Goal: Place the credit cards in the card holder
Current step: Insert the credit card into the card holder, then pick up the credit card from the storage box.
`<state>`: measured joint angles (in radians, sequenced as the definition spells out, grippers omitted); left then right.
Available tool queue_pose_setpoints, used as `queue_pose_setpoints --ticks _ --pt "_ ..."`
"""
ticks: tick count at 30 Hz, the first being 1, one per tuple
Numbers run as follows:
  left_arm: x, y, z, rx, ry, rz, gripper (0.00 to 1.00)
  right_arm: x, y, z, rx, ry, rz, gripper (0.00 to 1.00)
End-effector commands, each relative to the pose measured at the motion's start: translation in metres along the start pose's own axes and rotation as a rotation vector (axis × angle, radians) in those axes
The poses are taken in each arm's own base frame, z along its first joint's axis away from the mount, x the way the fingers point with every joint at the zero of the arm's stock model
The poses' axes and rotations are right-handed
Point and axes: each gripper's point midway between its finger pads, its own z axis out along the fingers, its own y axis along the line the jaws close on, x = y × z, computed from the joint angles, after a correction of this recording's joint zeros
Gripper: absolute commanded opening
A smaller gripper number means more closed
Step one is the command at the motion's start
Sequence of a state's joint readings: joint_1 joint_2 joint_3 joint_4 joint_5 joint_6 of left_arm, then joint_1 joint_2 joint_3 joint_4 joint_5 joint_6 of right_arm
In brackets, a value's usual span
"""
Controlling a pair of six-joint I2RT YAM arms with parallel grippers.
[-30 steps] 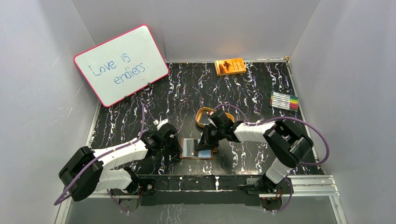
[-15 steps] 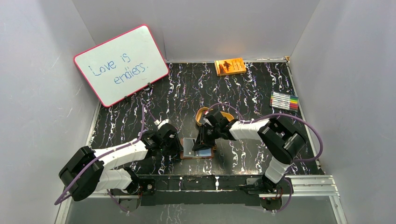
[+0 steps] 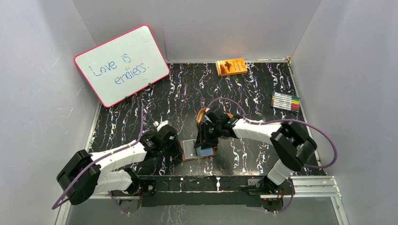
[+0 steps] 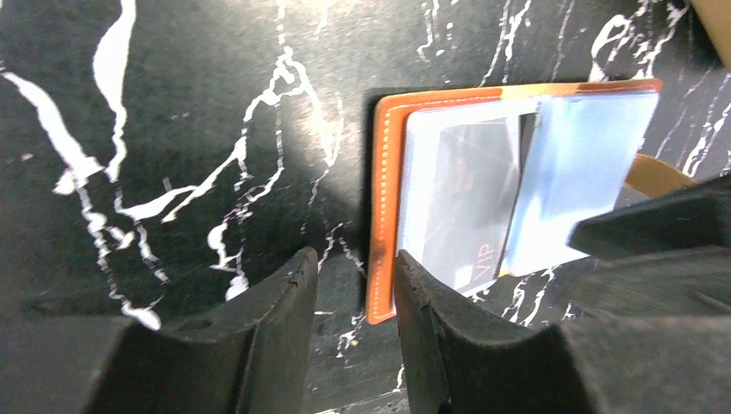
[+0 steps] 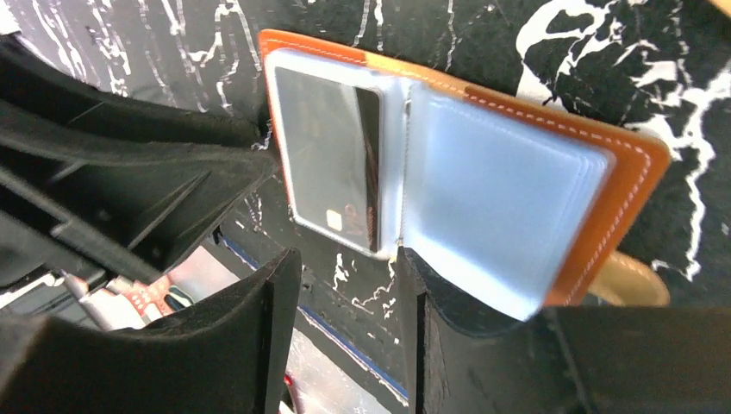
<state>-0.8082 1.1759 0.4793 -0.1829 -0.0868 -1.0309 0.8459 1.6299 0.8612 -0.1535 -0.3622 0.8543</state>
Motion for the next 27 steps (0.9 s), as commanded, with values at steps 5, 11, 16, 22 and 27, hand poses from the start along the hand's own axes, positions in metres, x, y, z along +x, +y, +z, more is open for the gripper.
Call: queue_pose_setpoints --ticks 5,11,16,22,27 --pt "-0.006 0.037 -0.026 -0.157 -0.035 0.048 0.46 -0.030 0.018 -0.072 0.124 -0.193 -0.175 0.55" --pt "-0.029 0.028 -0.047 -0.110 -0.146 0.058 0.51 -0.087 -0.002 -0.120 0.198 -0.501 -0.153 0.61" --pt "-0.038 0.021 -0.056 -0.044 -0.214 0.023 0.60 -0.124 -0.021 -0.128 0.054 -0.558 0.005 0.62" --pt "-0.036 0.020 -0.055 -0.012 -0.218 0.011 0.65 -0.152 -0.032 -0.105 0.027 -0.549 0.083 0.67" --pt "-0.034 0.023 -0.051 -0.020 -0.216 0.012 0.65 -0.165 -0.038 -0.084 0.021 -0.535 0.148 0.70"
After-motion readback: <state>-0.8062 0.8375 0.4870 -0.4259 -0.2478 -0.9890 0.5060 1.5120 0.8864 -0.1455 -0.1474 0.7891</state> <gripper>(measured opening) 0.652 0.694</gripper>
